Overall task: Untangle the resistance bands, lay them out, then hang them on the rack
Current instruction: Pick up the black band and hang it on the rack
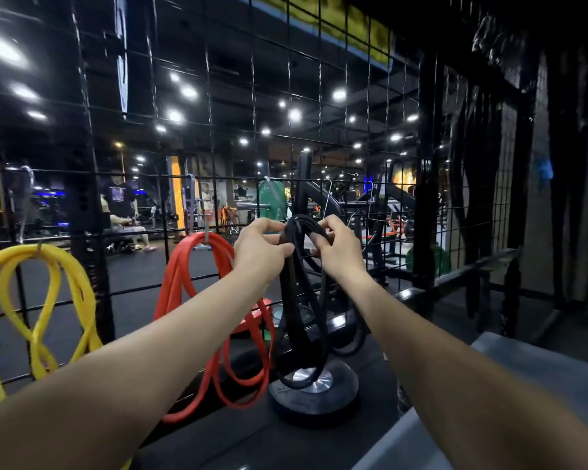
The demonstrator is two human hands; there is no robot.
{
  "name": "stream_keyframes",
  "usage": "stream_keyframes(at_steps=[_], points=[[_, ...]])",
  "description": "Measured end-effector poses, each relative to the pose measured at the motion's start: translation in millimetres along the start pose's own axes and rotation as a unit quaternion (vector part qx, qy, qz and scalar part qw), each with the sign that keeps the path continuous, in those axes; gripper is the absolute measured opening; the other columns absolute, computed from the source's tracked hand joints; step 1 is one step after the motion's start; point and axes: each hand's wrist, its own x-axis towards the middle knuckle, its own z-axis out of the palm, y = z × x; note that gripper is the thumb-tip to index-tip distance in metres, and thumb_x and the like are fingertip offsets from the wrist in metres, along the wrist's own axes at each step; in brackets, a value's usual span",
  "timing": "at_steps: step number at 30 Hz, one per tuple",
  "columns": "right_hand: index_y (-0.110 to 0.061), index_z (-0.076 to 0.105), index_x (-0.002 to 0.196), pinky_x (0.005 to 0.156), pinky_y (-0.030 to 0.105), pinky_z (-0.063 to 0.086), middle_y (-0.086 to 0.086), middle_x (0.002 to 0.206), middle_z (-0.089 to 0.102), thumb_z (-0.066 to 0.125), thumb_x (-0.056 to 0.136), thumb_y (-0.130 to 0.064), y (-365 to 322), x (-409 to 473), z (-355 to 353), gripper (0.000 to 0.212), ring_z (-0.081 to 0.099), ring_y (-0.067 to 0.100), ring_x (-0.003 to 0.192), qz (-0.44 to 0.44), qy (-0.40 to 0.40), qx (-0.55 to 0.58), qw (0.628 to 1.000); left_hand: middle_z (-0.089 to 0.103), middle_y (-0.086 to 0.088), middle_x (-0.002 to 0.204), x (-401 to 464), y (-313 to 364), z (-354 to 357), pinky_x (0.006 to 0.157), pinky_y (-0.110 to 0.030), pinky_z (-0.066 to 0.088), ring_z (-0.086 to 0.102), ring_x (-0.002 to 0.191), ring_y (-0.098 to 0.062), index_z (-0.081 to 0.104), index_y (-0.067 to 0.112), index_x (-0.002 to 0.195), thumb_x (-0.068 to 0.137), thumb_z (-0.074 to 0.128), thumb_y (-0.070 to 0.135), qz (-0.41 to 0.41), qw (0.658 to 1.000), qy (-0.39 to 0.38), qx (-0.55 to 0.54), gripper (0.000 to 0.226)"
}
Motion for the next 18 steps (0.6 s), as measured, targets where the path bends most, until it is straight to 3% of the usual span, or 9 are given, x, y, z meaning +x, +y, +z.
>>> stream_keyframes(at_steps=[2, 4, 8, 14, 18], points=[[-0.017, 0.051, 0.090, 0.056, 0.027, 0.041, -0.005, 0.076, 0.055, 0.051, 0.095, -0.016, 0.8, 0.8, 1.1, 0.005, 0.055, 0.017, 0.068, -0.006, 0.001, -0.041, 0.999, 0.068, -0.002, 0.093, 2.1, 3.5, -0.5, 0.072, -0.034, 0.055, 0.066, 0.084, -0.020, 0.054, 0.021, 0.098, 0.083, 0.064, 0.000, -0.001, 0.999, 0.001, 0.045, 0.028], [-0.018, 0.056, 0.095, 0.060, 0.029, 0.042, -0.002, 0.088, 0.057, 0.053, 0.094, -0.018, 0.8, 3.3, 3.1, 0.003, 0.053, 0.017, 0.074, -0.012, 0.009, -0.085, 0.996, 0.066, -0.005, 0.098, 2.4, 4.1, 1.0, 0.073, -0.036, 0.055, 0.064, 0.088, -0.022, 0.050, 0.022, 0.100, 0.083, 0.062, -0.001, 0.013, 0.996, 0.013, 0.090, 0.030], [-0.018, 0.060, 0.115, 0.067, 0.028, 0.040, 0.003, 0.108, 0.059, 0.055, 0.093, -0.016, -4.6, 5.1, 3.7, 0.023, 0.051, 0.017, 0.079, -0.015, 0.035, -0.179, 0.983, 0.063, -0.004, 0.094, -2.4, 1.0, 11.0, 0.076, -0.041, 0.055, 0.062, 0.083, -0.024, 0.048, 0.025, 0.097, 0.085, 0.057, 0.001, 0.057, 0.984, 0.043, 0.165, 0.028], [-0.020, 0.065, 0.106, 0.077, 0.033, 0.051, 0.002, 0.096, 0.066, 0.056, 0.090, -0.011, -3.6, 5.7, -3.5, 0.020, 0.060, 0.021, 0.084, 0.014, 0.007, -0.158, 0.987, 0.062, -0.008, 0.099, -9.2, 6.0, 18.2, 0.077, -0.046, 0.056, 0.063, 0.089, -0.026, 0.050, 0.026, 0.086, 0.079, 0.066, 0.001, 0.013, 0.999, 0.021, 0.032, 0.031], [-0.020, 0.070, 0.100, 0.083, 0.036, 0.052, 0.006, 0.096, 0.071, 0.057, 0.086, -0.007, -4.9, 8.4, -10.8, 0.023, 0.064, 0.026, 0.091, 0.011, -0.019, -0.159, 0.987, 0.061, 0.000, 0.081, -12.4, 11.8, 25.1, 0.079, -0.047, 0.056, 0.065, 0.086, -0.025, 0.052, 0.023, 0.091, 0.077, 0.070, 0.000, 0.000, 0.999, 0.000, -0.037, 0.032]])
